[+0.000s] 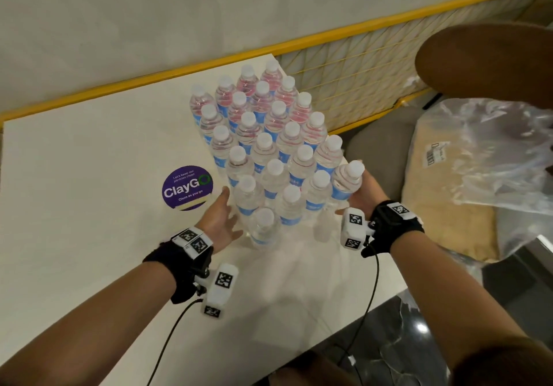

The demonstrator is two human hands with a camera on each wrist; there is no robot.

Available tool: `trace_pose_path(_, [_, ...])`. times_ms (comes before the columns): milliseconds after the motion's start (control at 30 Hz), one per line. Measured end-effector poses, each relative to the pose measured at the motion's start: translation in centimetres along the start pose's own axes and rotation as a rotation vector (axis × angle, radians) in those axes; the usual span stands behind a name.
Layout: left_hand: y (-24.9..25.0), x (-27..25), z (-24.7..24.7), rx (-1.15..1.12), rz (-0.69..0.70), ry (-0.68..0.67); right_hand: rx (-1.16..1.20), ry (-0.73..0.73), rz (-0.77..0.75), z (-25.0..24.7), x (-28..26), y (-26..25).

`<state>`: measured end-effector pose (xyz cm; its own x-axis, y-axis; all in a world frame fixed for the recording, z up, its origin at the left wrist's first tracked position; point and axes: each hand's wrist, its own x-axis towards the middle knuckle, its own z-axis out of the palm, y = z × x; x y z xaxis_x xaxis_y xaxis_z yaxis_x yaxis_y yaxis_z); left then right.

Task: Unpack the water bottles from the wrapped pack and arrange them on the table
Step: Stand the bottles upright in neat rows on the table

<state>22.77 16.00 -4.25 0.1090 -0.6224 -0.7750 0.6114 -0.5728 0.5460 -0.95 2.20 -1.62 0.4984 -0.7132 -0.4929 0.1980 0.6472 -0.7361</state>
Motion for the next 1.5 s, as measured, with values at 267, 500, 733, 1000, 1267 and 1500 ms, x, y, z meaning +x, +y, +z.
trace_pose_path(267, [-0.4, 0.0, -2.7, 0.843, 0.213, 0.277, -0.376, 0.344, 0.135, -5.6, -0.3, 2.6])
trace_pose_path(500, [-3.7, -2.4, -0.6, 1.349, 0.360, 0.005, -0.551, 0.294, 0.001, -5.5, -0.2, 4.7])
trace_pose_path(733, [-3.3, -2.4, 0.3, 1.354, 0.431, 0.048, -0.698, 0.247, 0.025, -5.9, 0.2, 3.9])
trace_pose_path(1000, [-2.7, -2.0, -1.2, 1.477, 0.237, -0.049, -0.799, 0.222, 0.036, -6.5, 0.2, 3.7])
trace_pose_path(1267, [6.5, 0.5, -4.1, 1.249, 0.358, 0.306, -0.676, 0.265, -0.027, -8.2, 1.0, 5.4])
trace_pose_path(1500, [9.3, 3.4, -1.6, 1.110, 0.508, 0.299, -0.705, 0.247, -0.011, -8.4, 1.8, 5.2])
